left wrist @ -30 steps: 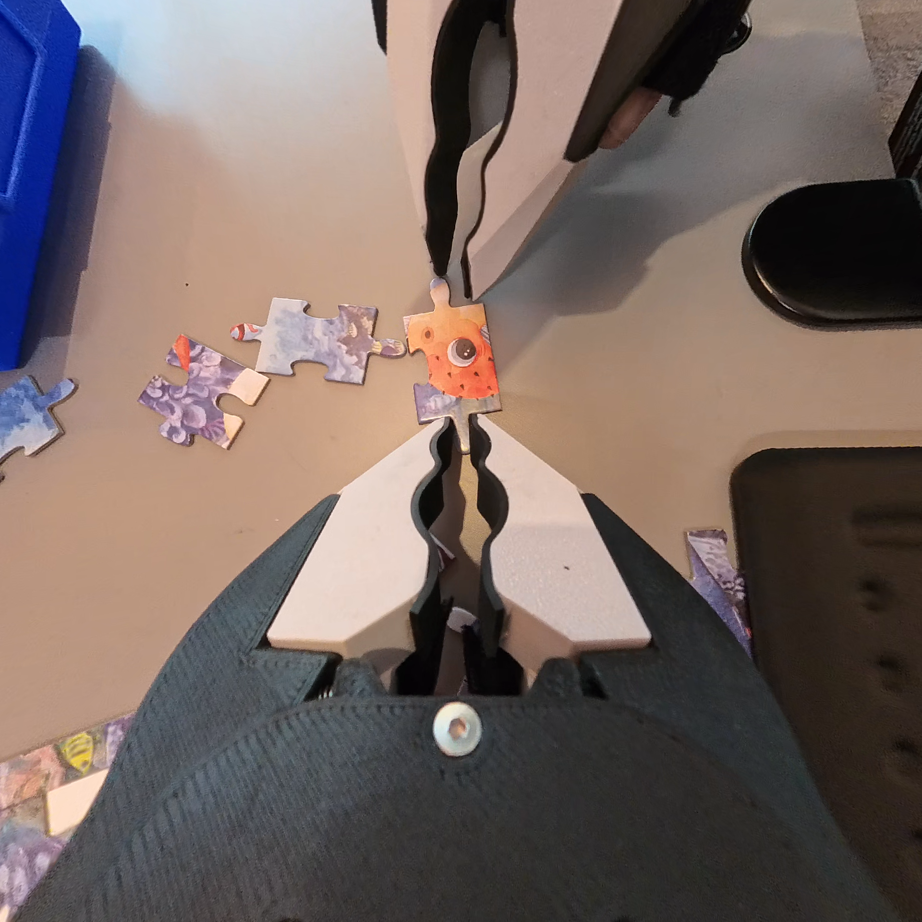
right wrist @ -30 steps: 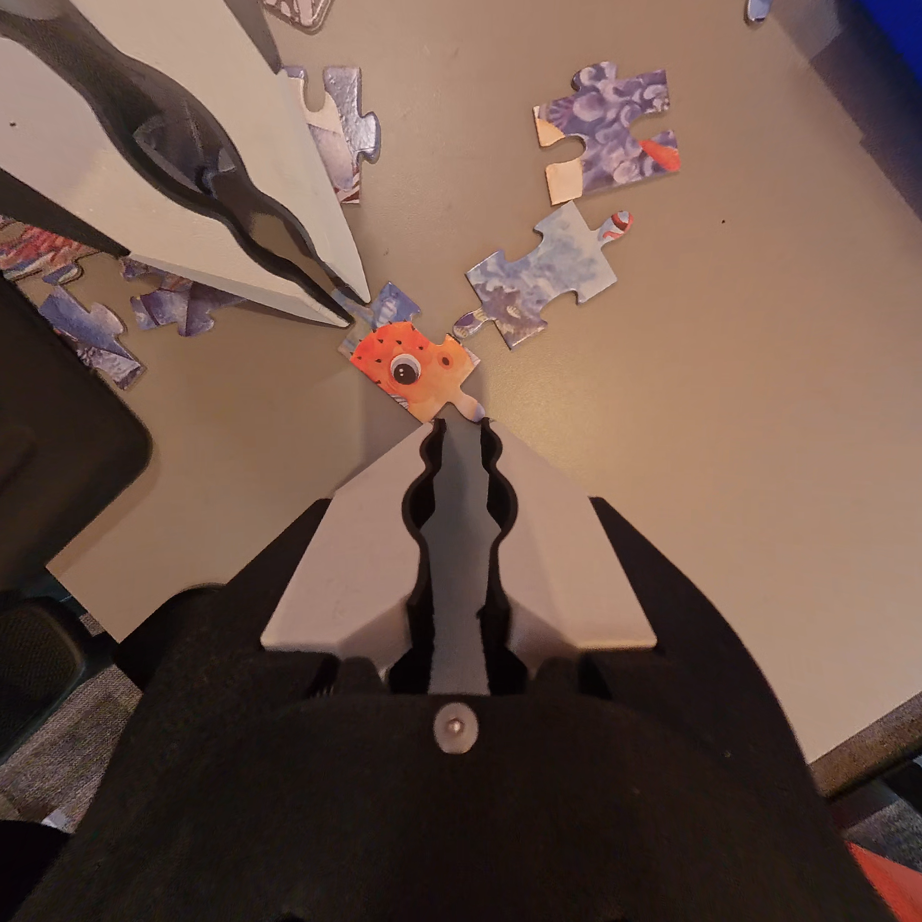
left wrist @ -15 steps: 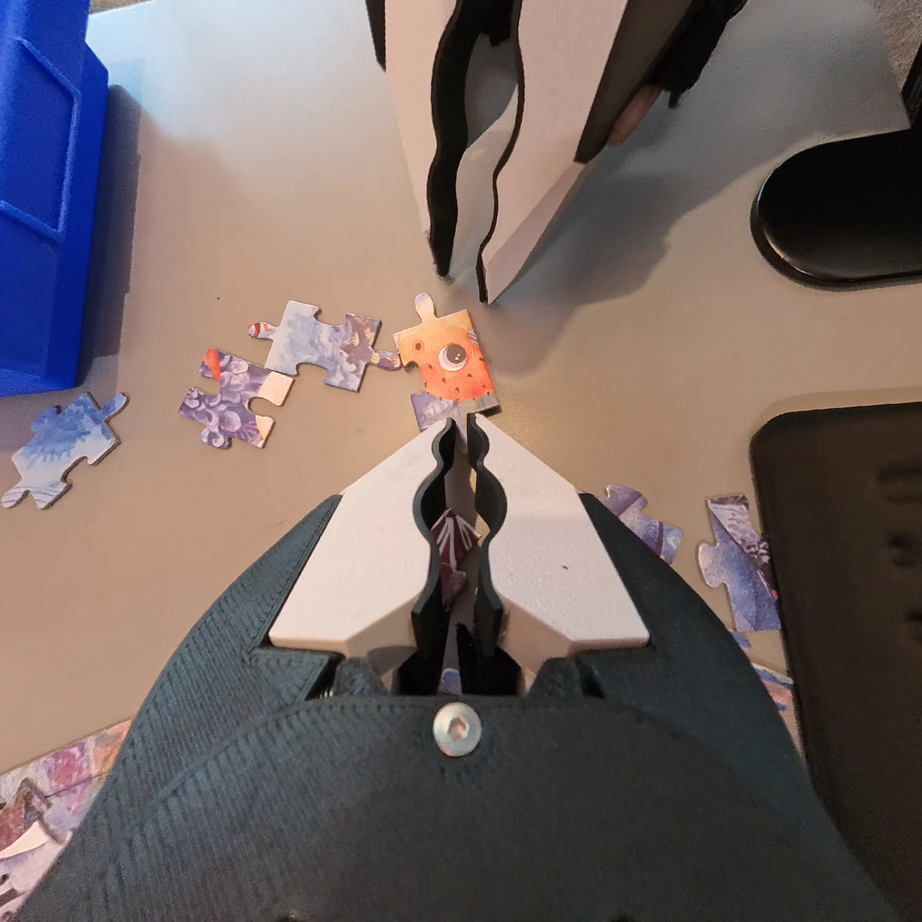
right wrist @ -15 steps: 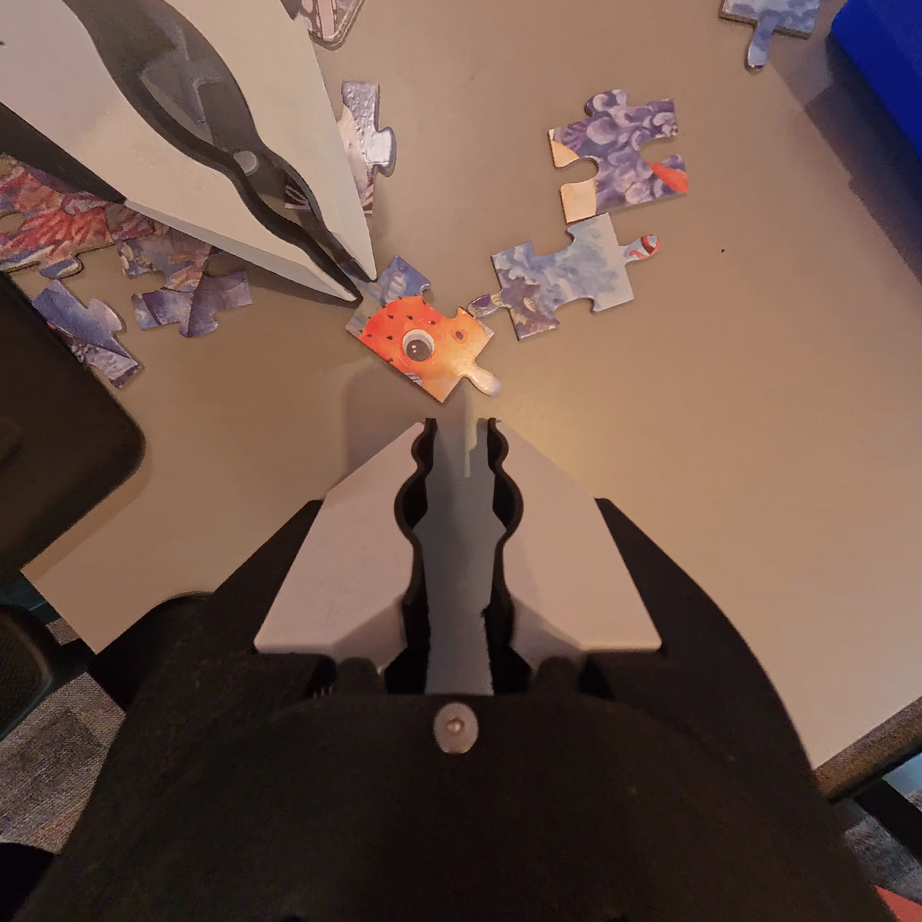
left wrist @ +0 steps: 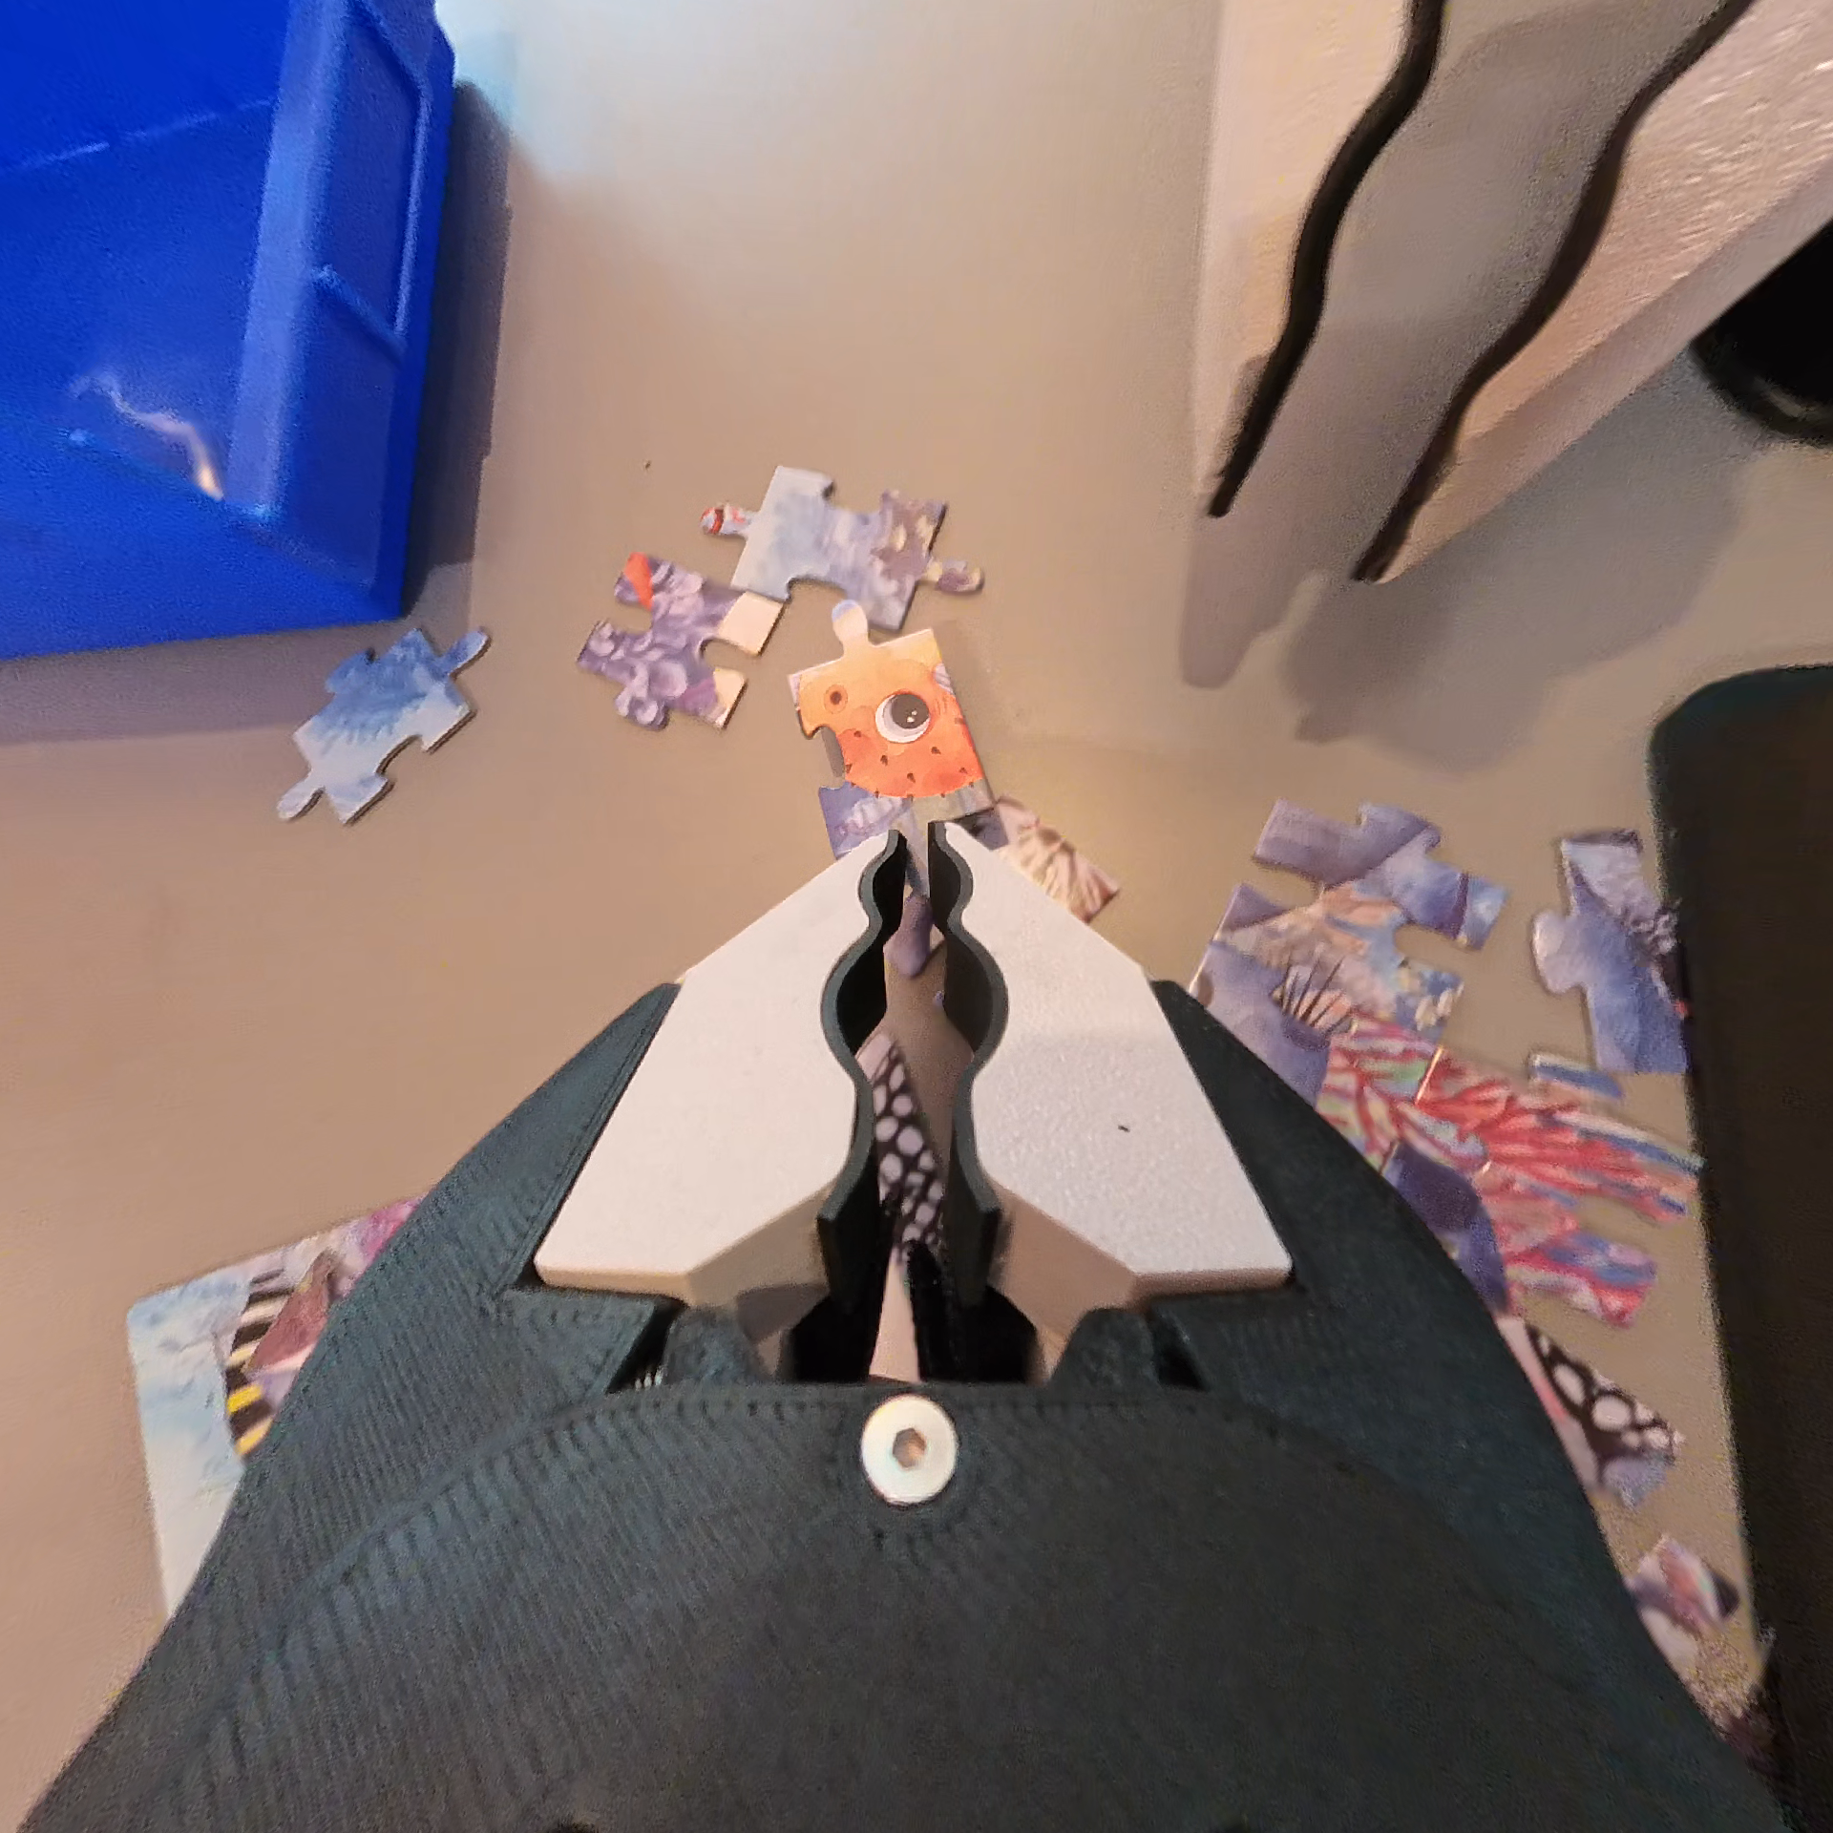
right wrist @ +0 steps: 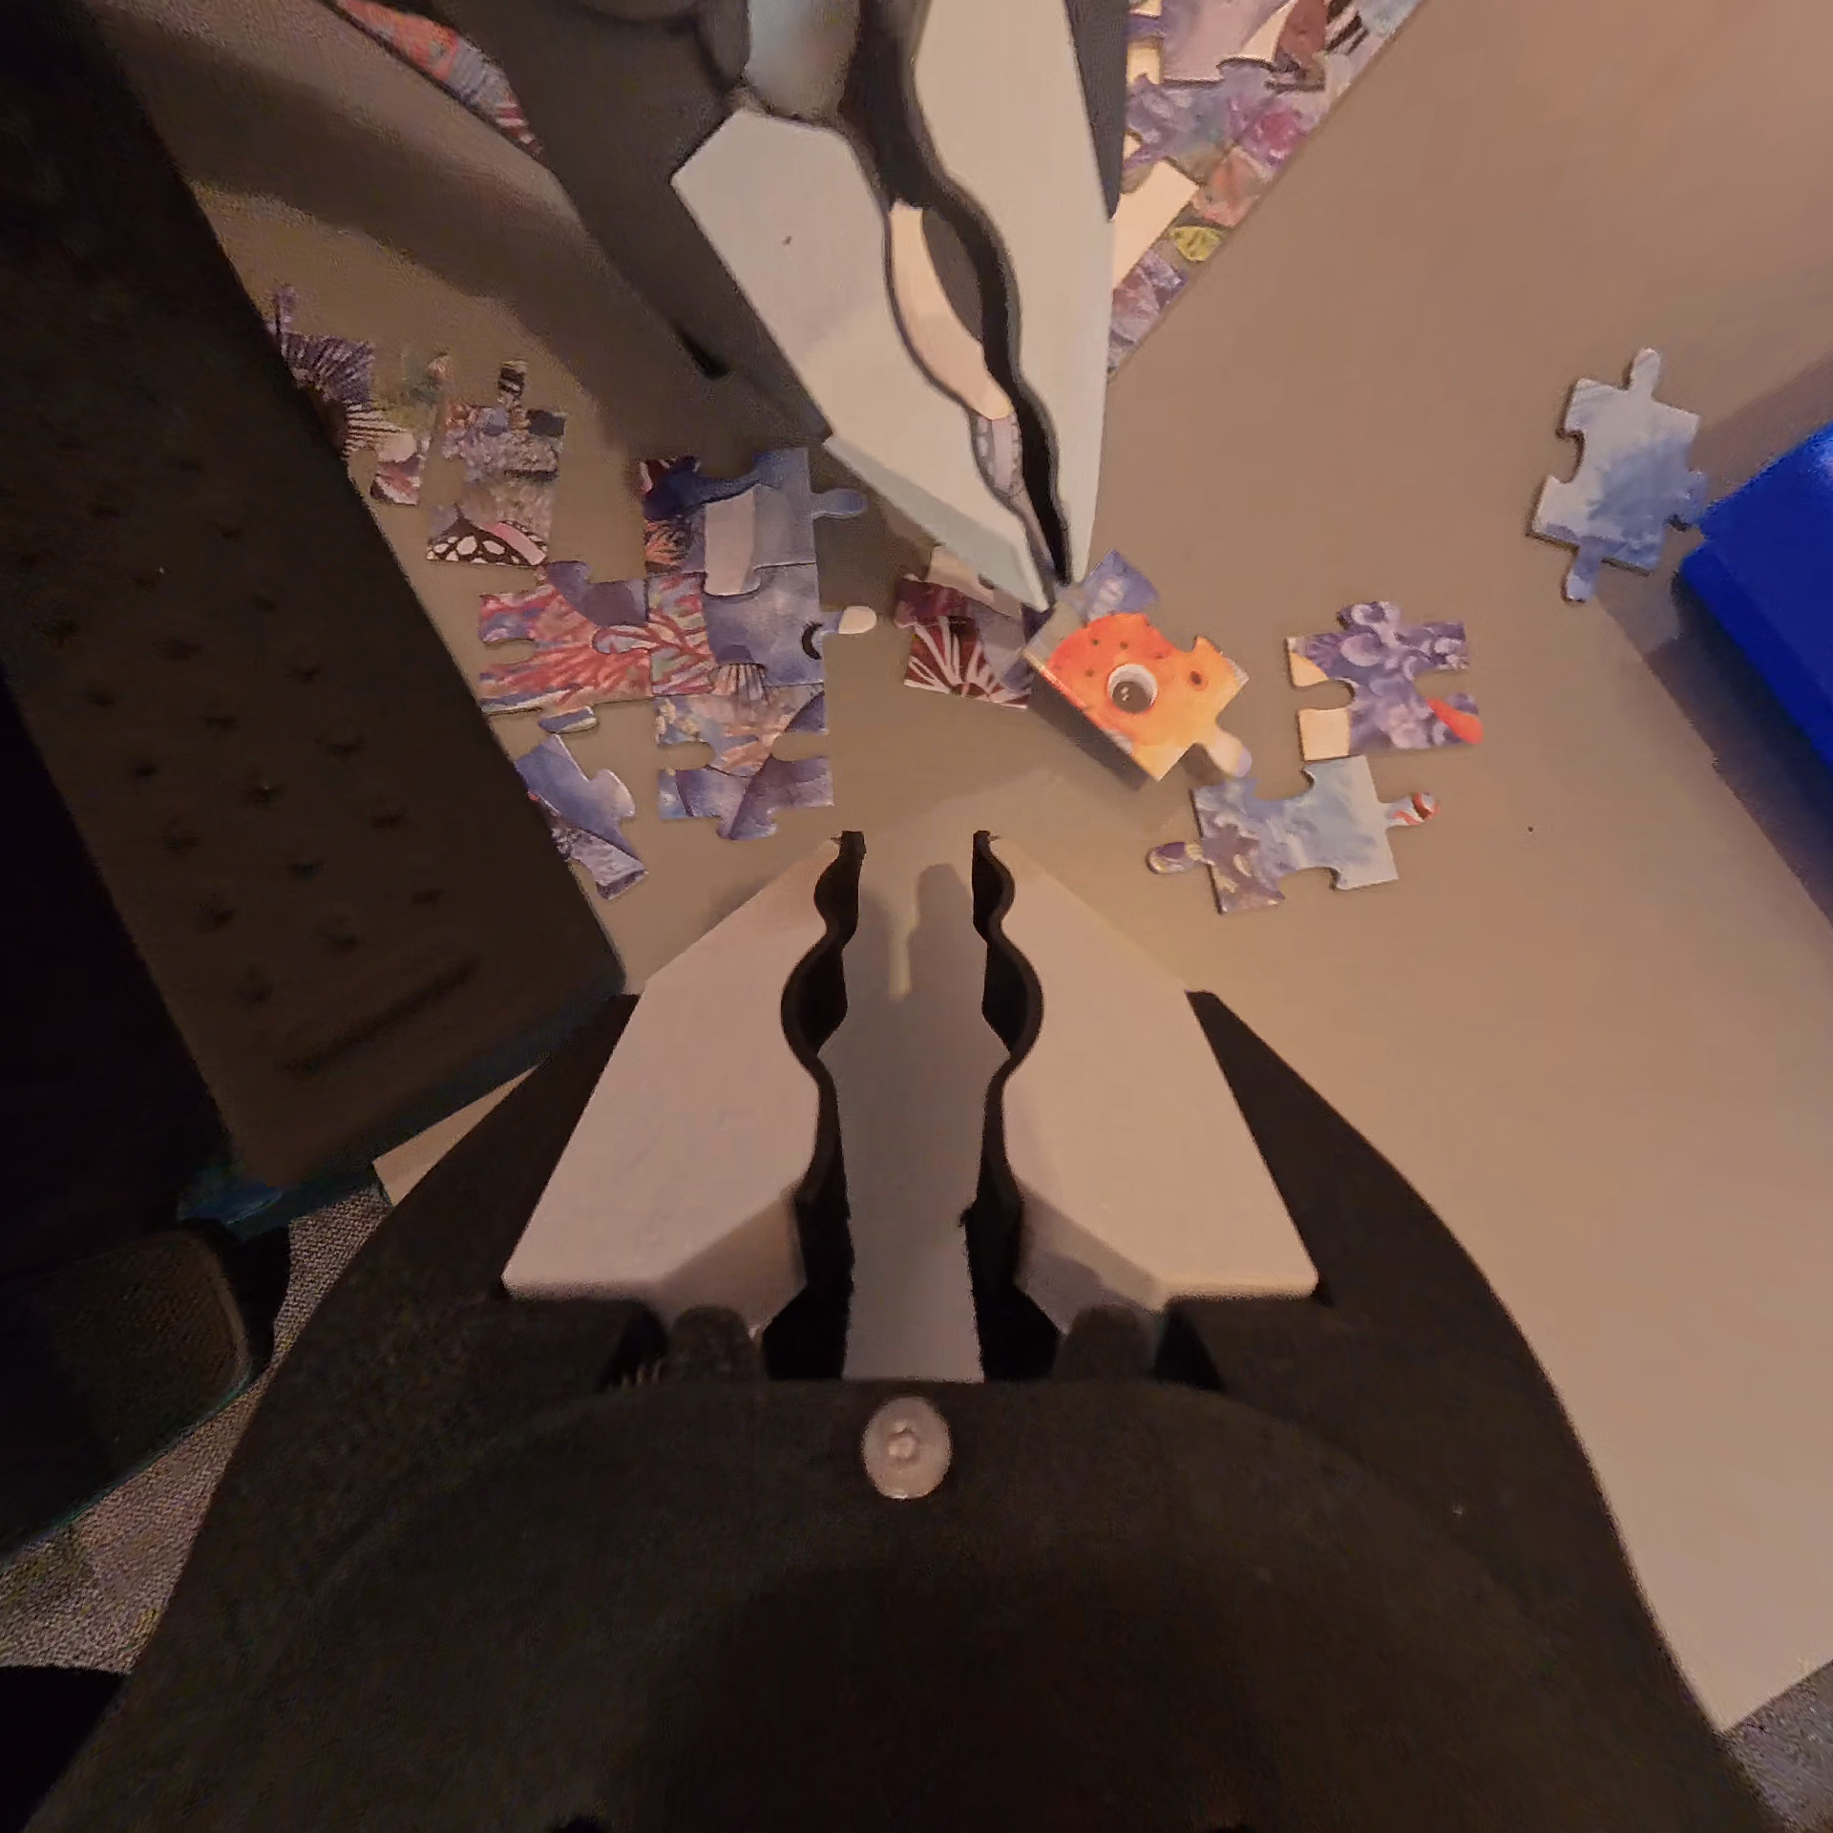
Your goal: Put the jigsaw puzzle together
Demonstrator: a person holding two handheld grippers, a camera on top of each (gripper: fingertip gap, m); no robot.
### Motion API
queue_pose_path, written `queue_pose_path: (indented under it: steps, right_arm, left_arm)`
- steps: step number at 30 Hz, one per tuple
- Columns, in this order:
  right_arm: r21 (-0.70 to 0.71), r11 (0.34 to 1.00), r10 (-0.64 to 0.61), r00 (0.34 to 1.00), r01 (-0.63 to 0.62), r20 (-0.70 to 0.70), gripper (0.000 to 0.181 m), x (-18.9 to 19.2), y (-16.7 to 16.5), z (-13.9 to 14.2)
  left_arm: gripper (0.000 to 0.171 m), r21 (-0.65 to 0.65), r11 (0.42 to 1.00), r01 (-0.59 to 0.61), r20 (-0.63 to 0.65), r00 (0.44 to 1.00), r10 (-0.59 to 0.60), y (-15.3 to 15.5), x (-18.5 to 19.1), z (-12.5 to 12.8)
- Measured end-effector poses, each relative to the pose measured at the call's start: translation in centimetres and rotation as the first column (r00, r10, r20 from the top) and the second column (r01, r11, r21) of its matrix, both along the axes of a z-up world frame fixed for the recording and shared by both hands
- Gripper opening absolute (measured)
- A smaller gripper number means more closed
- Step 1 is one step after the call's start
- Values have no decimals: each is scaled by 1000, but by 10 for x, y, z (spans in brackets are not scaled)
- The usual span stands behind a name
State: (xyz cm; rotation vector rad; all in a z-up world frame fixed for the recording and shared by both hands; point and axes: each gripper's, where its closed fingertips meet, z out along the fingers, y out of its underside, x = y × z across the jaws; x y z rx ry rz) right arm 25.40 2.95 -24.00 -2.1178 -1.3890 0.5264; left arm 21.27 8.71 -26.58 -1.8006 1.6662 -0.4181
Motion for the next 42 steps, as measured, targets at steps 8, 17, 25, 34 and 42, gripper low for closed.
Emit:
queue_pose_path:
  steps: [8, 17, 25, 34, 42]
  right_arm:
    - [-17, 998, 67, 997, -68, -39, 23, -32, -11, -2]
    - [-70, 995, 80, 994, -74, 78, 60, -49, -24, -32]
    - [-33, 998, 53, 993, -50, 102, 45, -60, -24, -49]
    - [-16, 999, 38, 994, -37, 99, 44, -63, -22, -48]
    - [42, 998, 32, 996, -36, 78, 43, -67, -19, -25]
  left_arm:
    - [3, 35, 994, -104, -28, 994, 105, 13, -66, 16]
    - [2, 43, 949, -311, 1, 950, 311, -5, -170, 34]
    - [3, 55, 871, -488, 15, 873, 488, -37, -256, 39]
    - [2, 95, 758, -646, 63, 764, 643, -62, -333, 55]
    - [2, 55, 670, -740, 69, 673, 737, -77, -381, 38]
